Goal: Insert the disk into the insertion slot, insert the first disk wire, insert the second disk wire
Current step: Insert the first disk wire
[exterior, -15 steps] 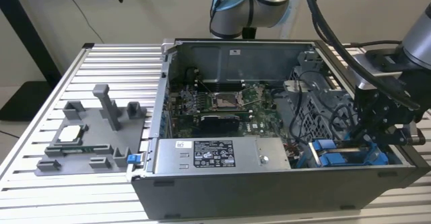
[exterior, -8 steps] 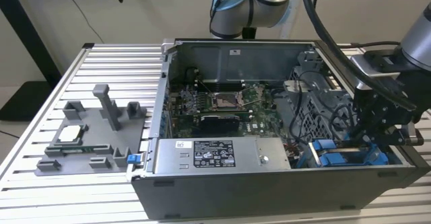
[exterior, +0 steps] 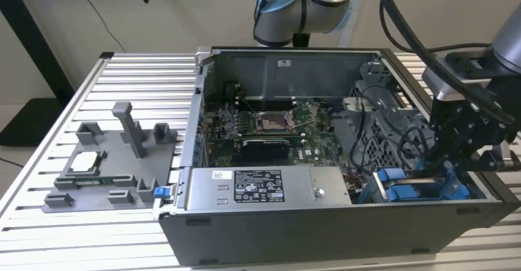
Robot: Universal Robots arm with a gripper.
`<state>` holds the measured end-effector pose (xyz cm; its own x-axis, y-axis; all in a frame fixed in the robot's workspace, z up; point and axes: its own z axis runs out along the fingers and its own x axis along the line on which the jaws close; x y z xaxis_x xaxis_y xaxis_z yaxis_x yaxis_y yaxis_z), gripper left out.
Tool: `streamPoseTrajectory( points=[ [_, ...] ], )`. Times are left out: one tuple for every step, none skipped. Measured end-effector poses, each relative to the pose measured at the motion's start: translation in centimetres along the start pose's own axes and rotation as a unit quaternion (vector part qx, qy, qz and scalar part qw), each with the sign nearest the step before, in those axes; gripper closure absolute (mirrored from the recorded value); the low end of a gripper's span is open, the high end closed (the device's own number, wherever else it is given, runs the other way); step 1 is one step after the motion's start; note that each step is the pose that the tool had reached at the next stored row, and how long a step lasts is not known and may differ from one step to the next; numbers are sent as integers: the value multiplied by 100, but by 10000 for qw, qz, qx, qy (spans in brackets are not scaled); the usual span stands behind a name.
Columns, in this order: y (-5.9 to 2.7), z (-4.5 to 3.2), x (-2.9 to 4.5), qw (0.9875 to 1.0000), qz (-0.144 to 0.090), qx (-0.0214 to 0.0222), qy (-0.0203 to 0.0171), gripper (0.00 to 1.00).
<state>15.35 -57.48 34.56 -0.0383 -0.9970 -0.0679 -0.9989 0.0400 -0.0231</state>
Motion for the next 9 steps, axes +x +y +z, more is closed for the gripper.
streamPoseTrajectory(
  points=[
    [0, -6, 0, 10000, 0, 0, 0, 0],
    [-1, -16, -1, 10000, 0, 0, 1, 0],
    [-1, -30, -2, 10000, 0, -1, 1, 0],
    [-1, -44, -3, 10000, 0, -1, 1, 0],
    [-1, -60, -4, 10000, 0, -3, 1, 0],
    [-2, -76, -5, 10000, 0, -3, 1, 0],
    [-2, -91, -6, 10000, 0, -3, 1, 0],
    [-2, -105, -7, 10000, 0, -3, 1, 0],
    [-3, -119, -8, 10000, 1, -4, 1, 0]
  ],
)
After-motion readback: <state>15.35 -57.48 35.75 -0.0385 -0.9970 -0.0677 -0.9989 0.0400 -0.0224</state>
